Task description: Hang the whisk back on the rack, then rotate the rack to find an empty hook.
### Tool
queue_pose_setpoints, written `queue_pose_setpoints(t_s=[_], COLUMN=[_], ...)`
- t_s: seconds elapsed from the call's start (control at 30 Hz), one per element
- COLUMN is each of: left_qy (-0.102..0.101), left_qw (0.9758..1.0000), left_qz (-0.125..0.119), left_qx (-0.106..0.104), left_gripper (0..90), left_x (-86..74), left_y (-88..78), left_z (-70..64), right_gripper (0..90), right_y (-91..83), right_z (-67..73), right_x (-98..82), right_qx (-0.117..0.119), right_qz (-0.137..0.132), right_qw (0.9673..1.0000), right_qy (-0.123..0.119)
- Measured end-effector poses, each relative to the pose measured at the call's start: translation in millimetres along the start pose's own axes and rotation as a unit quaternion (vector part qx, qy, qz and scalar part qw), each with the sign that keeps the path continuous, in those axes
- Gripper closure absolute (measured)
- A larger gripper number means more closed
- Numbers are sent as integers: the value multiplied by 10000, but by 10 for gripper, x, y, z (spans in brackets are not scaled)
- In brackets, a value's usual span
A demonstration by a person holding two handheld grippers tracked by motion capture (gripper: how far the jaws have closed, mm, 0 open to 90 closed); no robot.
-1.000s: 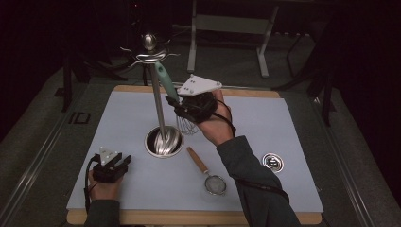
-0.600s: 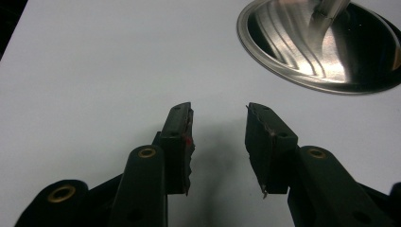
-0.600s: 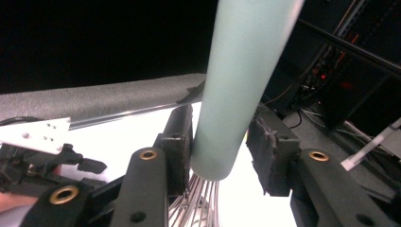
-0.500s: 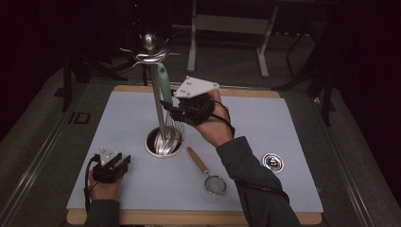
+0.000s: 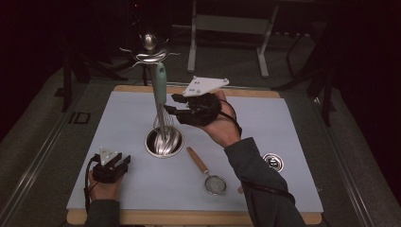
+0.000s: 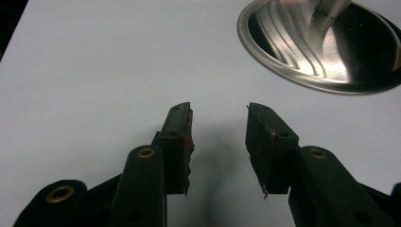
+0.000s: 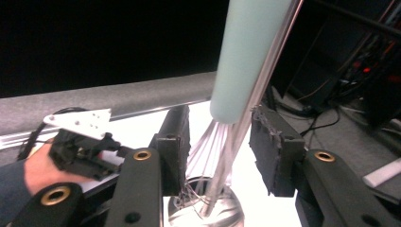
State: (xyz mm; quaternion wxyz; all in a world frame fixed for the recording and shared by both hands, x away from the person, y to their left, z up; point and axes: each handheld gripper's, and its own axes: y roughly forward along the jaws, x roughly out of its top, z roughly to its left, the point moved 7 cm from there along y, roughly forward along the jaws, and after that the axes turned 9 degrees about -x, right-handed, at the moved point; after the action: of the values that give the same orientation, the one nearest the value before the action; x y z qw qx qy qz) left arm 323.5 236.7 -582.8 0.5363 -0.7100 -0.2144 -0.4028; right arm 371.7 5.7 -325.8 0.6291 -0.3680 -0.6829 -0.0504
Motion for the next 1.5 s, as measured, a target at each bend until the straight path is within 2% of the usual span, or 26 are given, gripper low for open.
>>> queue_pose_setpoints(t_s=[0.2, 0.37, 0.47, 0.67, 1.03, 1.17, 1.33, 1.47, 1.5], left_qy=[-25, -31, -36, -47, -19, 24, 118, 99, 99], left_qw=[10000, 10000, 10000, 10000, 10000, 9999, 9994, 9992, 9992], left_qz=[-11, -13, -20, -12, -57, -92, -38, -105, -105], left_qx=[-6, 4, 7, 12, 45, 106, 310, 365, 365], left_gripper=[612, 612, 612, 612, 624, 640, 646, 654, 656], left_x=[0, 0, 1, 1, 3, 6, 7, 15, 15], left_y=[2, 0, 0, 0, -9, -20, -12, -27, -27], left_z=[0, 3, 4, 7, 5, -1, -9, -4, -4], right_gripper=[620, 700, 704, 695, 682, 675, 670, 669, 669], right_y=[-13, -31, -50, -107, -196, -235, -313, -349, -349], right_z=[15, -10, -42, -117, -301, -359, -411, -461, -461], right_x=[-119, -266, -354, -577, -1032, -1244, -1482, -1708, -1708], right_qx=[218, 264, 243, 250, -6, -236, -389, -534, -534], right_qz=[156, 357, 454, 598, 856, 1051, 1162, 1358, 1358], right_qw=[9996, 9990, 9987, 9975, 9942, 9919, 9890, 9852, 9852], right_qy=[26, 0, 29, 285, 647, 666, 826, 897, 897])
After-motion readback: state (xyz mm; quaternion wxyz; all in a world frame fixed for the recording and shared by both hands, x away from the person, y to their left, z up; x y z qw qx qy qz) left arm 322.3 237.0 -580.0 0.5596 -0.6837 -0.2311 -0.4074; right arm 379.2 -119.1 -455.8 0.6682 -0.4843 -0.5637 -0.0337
